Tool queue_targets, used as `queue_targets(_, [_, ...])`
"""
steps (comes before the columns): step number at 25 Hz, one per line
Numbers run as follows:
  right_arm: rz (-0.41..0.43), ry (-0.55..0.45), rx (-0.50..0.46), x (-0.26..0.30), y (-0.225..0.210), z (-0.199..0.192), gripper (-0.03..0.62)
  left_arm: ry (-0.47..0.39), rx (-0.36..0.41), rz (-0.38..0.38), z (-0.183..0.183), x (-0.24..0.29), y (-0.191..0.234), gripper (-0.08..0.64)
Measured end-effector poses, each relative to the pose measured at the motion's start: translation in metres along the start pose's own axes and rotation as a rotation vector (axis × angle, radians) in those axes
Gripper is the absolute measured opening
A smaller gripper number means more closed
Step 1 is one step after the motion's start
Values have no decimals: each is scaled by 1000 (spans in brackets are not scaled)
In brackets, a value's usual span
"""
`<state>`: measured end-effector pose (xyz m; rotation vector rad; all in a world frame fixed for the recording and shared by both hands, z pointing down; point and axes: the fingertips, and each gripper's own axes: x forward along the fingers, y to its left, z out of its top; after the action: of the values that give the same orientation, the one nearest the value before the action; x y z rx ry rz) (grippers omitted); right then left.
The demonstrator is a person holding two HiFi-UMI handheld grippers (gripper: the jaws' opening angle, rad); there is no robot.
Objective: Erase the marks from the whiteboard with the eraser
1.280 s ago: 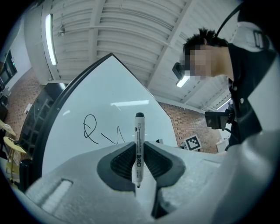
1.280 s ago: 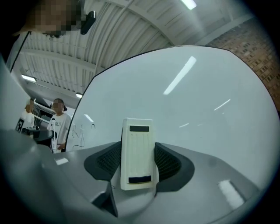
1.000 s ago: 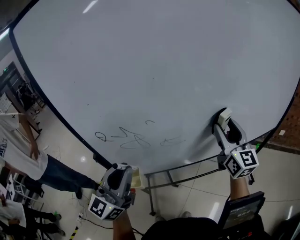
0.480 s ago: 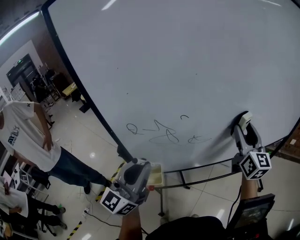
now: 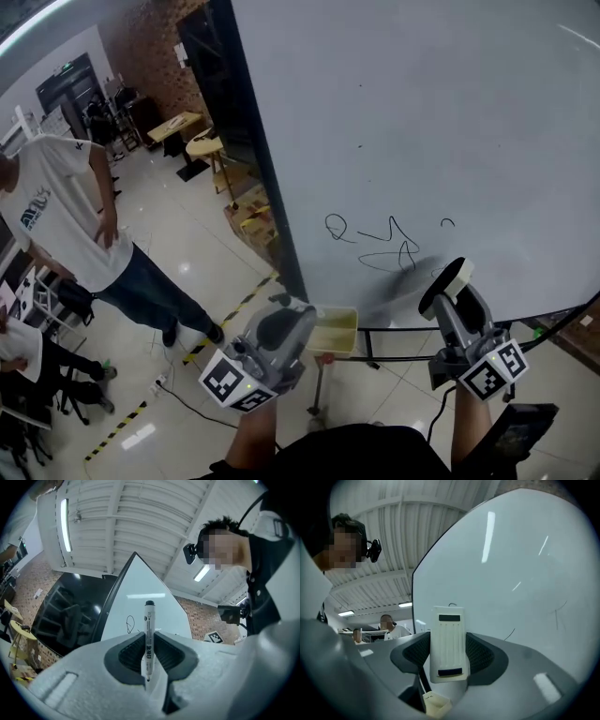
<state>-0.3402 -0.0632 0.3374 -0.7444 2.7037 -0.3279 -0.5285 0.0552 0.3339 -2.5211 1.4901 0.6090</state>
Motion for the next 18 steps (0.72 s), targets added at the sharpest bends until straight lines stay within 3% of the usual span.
queue_targets(4, [57, 47, 99, 8, 11, -29, 239, 10, -15, 19, -6, -10, 8, 57])
queue_targets(6, [63, 64, 102, 10, 12, -36, 239, 12, -26, 16, -10, -9, 9, 57])
queue_targets(11, [83, 94, 54, 14, 20, -42, 239, 14, -37, -20, -14, 2, 5, 57])
queue_targets(18, [158, 115, -98, 24, 44, -48, 239, 19, -39, -66, -18, 16, -1, 57])
